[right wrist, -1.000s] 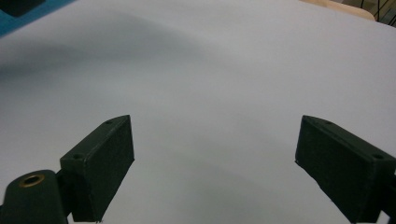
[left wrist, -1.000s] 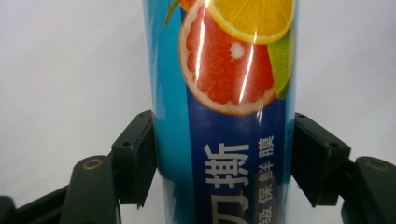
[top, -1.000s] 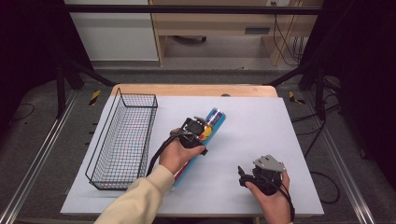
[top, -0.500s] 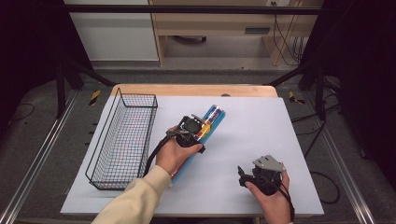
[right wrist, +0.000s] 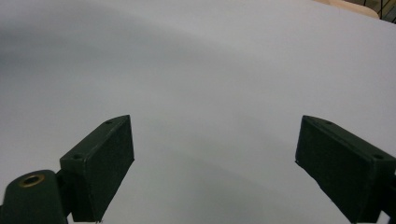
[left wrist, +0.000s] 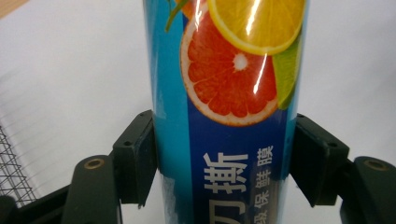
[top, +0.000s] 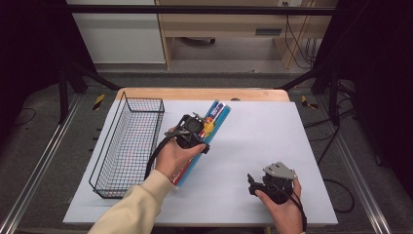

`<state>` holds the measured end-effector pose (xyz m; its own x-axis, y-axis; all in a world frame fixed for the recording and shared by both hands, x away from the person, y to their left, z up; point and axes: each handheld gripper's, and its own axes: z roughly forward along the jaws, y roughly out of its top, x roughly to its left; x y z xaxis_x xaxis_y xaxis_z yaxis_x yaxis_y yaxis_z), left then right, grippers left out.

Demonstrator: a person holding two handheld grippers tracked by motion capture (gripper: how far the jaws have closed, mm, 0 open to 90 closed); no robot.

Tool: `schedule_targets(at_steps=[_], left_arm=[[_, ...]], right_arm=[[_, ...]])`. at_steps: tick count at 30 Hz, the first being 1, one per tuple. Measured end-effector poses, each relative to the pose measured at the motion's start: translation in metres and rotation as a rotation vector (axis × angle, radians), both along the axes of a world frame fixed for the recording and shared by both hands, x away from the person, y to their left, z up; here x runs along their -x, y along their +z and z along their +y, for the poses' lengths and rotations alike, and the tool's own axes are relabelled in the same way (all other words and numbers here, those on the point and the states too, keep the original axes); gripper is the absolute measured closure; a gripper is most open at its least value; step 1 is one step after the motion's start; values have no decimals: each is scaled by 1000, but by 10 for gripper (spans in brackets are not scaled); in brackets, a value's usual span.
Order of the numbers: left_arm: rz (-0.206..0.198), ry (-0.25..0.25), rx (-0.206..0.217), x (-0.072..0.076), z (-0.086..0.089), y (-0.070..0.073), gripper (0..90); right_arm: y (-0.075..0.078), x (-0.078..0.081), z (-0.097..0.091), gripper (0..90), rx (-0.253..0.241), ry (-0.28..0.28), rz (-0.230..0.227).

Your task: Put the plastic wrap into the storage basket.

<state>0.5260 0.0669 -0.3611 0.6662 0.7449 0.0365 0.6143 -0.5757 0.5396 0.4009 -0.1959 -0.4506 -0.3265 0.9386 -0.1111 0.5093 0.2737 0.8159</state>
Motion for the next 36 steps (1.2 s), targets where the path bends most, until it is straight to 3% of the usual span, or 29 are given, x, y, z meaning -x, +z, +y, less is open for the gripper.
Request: schedule_targets(at_steps=[3, 15, 36], left_arm=[[-7, 10, 24, 1, 5, 8, 321], [-40, 22, 14, 7, 19, 31, 321], [-76, 18, 20, 14, 27, 50, 321]], right_arm=[[0, 0, 0, 117, 0, -1, 1], [0, 0, 0, 117, 4, -3, -2], [-2, 0, 0, 117, 3, -11, 0]])
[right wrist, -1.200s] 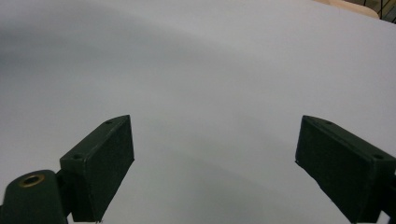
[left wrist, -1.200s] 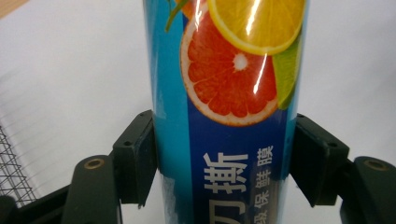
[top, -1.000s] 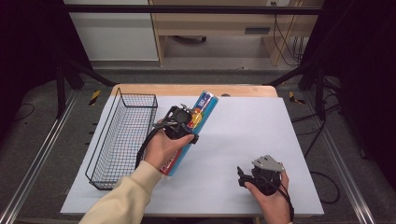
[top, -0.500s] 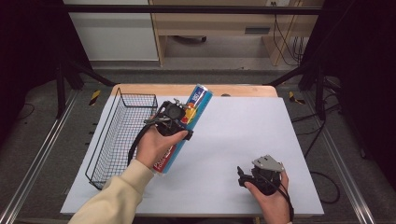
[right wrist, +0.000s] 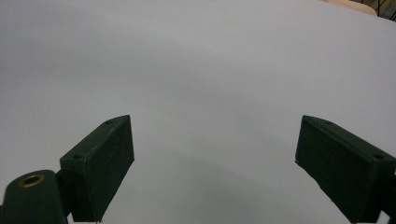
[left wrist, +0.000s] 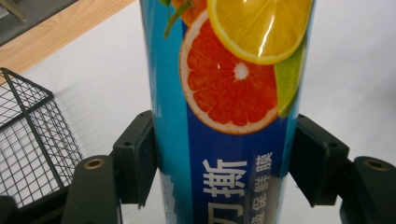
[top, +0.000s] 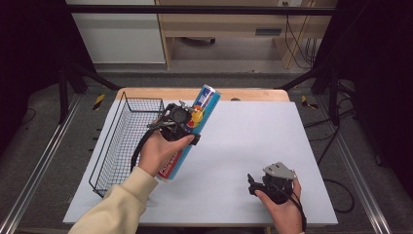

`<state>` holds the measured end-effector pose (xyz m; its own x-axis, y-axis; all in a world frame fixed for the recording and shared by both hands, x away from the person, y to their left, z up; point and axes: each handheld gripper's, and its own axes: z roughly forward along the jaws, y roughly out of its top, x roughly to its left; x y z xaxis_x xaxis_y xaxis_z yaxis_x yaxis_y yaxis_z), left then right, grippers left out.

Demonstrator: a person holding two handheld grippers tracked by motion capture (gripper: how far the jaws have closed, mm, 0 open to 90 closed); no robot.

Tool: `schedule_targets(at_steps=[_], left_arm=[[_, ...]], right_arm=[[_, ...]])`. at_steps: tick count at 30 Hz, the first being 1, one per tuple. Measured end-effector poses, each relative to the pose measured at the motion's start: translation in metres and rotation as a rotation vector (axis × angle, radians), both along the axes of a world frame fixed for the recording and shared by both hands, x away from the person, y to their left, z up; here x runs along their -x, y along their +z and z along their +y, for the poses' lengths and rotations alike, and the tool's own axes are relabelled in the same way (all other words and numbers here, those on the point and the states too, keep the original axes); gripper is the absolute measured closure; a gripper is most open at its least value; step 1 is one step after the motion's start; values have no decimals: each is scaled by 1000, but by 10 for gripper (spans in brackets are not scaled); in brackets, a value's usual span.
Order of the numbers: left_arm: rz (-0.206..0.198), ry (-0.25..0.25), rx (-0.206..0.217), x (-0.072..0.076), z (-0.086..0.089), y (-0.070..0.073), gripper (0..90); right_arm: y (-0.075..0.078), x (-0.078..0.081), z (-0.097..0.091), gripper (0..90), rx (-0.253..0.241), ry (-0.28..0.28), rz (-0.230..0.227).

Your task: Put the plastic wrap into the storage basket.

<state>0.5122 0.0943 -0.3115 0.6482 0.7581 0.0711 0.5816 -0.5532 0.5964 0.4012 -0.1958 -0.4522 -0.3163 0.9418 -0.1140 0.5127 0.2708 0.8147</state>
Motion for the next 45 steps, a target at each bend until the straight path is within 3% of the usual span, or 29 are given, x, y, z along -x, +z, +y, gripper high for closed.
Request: schedule_targets(at_steps=[13, 20, 25, 27, 33, 36, 38, 43, 45], left_arm=[[-14, 2, 13, 6, 1, 9, 321], [-27, -18, 10, 7, 0, 19, 321], [-41, -24, 7, 17, 0, 34, 322], [-40, -10, 18, 20, 0, 37, 322], [-51, 10, -34, 30, 7, 42, 321], [-44, 28, -35, 33, 13, 40, 321], [-63, 37, -42, 35, 18, 40, 321], [-44, 55, -34, 38, 28, 42, 322], [-58, 51, -43, 37, 30, 43, 321]], right_arm=[[1, 0, 0, 117, -8, -1, -7], [-1, -1, -2, 116, -22, 3, -5], [0, 0, -6, 116, -42, 4, -15], [0, 1, -6, 117, -56, 5, -9], [3, 3, -4, 116, -60, 16, -18], [4, 4, -1, 116, -56, 15, -23], [5, 5, 0, 116, -54, 18, -23], [4, 5, 0, 116, -46, 13, -20], [3, 4, -1, 116, -48, 9, -20]])
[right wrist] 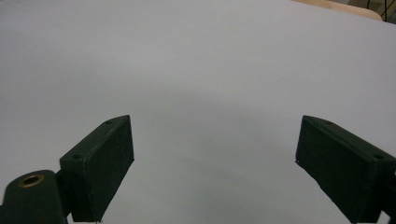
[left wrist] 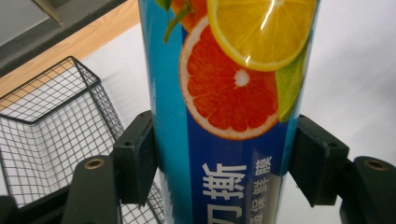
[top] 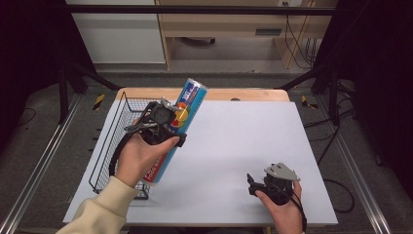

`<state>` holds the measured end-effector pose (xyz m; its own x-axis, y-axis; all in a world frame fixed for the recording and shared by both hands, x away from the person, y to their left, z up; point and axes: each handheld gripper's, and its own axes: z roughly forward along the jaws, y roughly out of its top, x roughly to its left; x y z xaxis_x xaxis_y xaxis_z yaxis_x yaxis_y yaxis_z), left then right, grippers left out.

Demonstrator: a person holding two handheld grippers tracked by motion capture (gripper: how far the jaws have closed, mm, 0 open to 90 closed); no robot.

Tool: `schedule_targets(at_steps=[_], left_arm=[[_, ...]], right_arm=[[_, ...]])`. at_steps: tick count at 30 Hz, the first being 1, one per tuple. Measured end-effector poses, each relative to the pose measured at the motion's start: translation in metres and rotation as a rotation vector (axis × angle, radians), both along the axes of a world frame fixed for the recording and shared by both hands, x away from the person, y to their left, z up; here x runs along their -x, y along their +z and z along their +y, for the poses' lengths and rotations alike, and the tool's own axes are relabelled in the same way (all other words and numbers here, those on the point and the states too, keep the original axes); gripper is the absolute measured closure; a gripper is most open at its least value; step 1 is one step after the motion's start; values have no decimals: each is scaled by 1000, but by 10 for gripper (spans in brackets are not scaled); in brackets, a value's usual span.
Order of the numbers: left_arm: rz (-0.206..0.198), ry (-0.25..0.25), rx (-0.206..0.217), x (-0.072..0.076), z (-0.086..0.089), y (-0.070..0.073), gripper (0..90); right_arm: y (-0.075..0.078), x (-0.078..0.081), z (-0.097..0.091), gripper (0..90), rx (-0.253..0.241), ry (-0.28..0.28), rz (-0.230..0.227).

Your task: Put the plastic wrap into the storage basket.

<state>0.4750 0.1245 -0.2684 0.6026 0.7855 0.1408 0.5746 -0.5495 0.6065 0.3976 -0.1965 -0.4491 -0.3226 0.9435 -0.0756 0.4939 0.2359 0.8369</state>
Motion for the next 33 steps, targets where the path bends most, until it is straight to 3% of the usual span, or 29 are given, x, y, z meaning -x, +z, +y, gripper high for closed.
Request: schedule_targets(at_steps=[4, 6, 11, 33], left_arm=[[11, 5, 0, -1, 1, 1, 321], [-3, 6, -13, -3, 1, 0, 321], [16, 10, -10, -1, 2, 0, 321], [30, 57, -22, 6, 29, -1, 321]], right_arm=[[0, -1, -1, 117, -5, 0, 4], [0, -1, -2, 116, -7, -1, 6], [0, 0, -2, 116, -7, -6, 2], [-1, -1, -3, 116, -6, -7, 7]])
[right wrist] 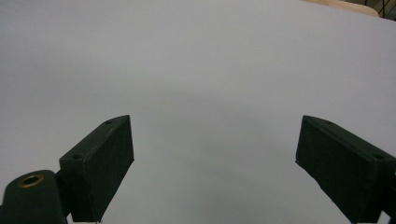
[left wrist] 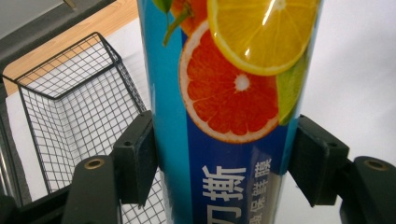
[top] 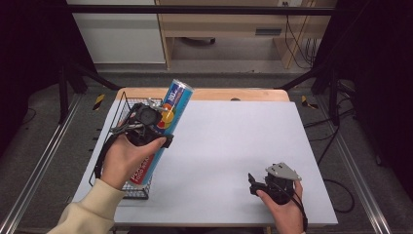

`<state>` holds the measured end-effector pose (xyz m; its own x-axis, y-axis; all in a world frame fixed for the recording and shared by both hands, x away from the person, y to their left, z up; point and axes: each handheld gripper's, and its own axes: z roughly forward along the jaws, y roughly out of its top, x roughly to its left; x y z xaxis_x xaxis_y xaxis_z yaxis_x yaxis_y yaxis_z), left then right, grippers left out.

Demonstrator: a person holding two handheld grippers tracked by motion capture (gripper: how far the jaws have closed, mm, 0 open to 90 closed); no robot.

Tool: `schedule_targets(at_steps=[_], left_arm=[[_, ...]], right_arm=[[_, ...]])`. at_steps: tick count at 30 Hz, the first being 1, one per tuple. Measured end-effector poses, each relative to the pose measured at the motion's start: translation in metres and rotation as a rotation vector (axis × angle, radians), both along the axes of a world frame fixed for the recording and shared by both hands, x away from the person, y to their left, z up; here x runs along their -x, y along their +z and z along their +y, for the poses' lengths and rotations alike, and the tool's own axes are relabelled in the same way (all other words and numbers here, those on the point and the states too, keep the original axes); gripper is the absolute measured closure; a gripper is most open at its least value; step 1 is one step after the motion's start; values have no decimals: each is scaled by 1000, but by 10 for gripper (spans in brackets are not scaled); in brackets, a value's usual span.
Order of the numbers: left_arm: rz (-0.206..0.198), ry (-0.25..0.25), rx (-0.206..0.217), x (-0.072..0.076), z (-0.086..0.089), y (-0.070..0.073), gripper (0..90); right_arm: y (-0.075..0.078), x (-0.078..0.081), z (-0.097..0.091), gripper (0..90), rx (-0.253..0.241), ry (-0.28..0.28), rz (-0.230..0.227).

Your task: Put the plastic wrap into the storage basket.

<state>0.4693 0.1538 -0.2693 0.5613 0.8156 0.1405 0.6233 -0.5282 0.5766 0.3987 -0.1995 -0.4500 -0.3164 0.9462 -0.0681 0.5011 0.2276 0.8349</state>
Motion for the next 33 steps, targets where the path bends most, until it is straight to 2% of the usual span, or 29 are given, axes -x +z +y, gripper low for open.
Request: schedule_targets(at_steps=[9, 19, 20, 22, 24, 29, 30, 32, 33], left_arm=[[20, 18, -16, 10, 16, -4, 321], [36, 77, -20, 22, 44, -3, 321], [25, 69, -41, 21, 48, -4, 321], [22, 83, -56, 23, 52, -6, 321], [32, 87, -46, 25, 56, -9, 321], [36, 93, -54, 31, 61, -11, 321], [34, 81, -43, 31, 63, -11, 321], [38, 113, -47, 33, 66, -9, 321], [40, 108, -50, 33, 68, -9, 321]], right_arm=[[0, -1, 1, 116, 5, 2, 2], [1, -1, 0, 116, 3, -2, -3], [0, -1, 0, 116, 3, -2, -3], [0, -1, 0, 116, 2, -4, 3], [0, -2, 1, 116, 4, -3, 1], [0, -2, 2, 116, 4, 0, 5], [0, -3, 2, 116, 5, 3, 6], [1, -3, 3, 116, 0, 7, 5], [1, -3, 4, 116, 0, 8, 5]])
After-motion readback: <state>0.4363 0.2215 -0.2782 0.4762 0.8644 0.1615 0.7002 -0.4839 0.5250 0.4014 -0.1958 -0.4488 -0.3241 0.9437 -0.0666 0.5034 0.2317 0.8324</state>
